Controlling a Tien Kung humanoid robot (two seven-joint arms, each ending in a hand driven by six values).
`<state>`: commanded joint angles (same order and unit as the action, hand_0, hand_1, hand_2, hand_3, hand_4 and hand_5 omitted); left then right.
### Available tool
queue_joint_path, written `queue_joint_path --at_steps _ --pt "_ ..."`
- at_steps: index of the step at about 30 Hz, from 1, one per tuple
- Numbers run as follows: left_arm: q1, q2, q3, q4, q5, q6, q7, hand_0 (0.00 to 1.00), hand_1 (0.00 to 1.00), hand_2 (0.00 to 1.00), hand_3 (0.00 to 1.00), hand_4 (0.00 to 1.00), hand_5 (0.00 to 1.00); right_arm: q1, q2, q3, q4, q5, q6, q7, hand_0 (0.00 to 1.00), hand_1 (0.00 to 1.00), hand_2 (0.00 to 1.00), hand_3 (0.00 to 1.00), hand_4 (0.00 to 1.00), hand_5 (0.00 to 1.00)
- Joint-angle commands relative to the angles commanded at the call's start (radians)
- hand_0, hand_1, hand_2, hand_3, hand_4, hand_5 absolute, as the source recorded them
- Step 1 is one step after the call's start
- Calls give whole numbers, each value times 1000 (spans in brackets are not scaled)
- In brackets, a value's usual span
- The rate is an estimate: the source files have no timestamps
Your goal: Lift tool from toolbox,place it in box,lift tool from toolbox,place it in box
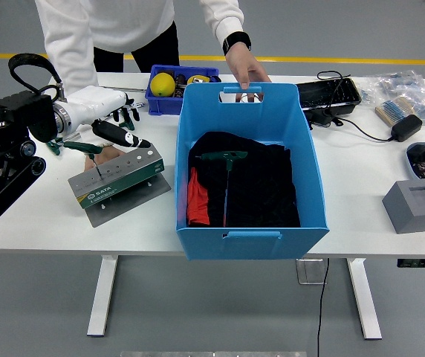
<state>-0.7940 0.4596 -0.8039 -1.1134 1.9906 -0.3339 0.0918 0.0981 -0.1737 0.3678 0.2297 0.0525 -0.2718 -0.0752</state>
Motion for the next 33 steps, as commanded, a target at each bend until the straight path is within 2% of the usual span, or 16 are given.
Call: queue_joint_path --at_steps 3,4,9,10,15,16,18,33 --pt "-3 7 14 0 -3 -21 20 562 614 656 642 984 762 -1 0 1 0 -1 1 -1 629 606 675 549 761 664" --pt "-4 8 17 0 -4 -25 22 580 593 585 568 991 785 0 0 1 0 -2 1 -1 630 606 675 549 761 664" --pt "-9 17 33 -4 -6 -43 37 580 593 585 568 991 785 2 -1 -2 0 2 2 -1 630 606 675 549 761 664" --pt "-9 20 36 -4 -5 -50 43 603 584 541 511 996 793 2 -1 -5 0 7 2 0 629 607 675 549 760 664" --pt "-8 33 46 -18 -11 -99 98 603 584 541 511 996 793 3 -1 -9 0 13 2 2 629 607 675 549 760 664" --pt "-8 35 50 -22 -16 -105 107 614 577 509 484 998 807 3 -1 -9 -1 14 3 2 628 606 675 548 759 665" --pt "-9 39 63 -27 -22 -116 123 614 577 509 484 998 807 3 -1 -8 -1 12 2 2 628 606 675 548 759 665" --pt "-16 40 91 -23 -45 -149 165 618 575 506 496 998 827 3 0 -6 0 9 1 -2 630 606 675 548 759 664"
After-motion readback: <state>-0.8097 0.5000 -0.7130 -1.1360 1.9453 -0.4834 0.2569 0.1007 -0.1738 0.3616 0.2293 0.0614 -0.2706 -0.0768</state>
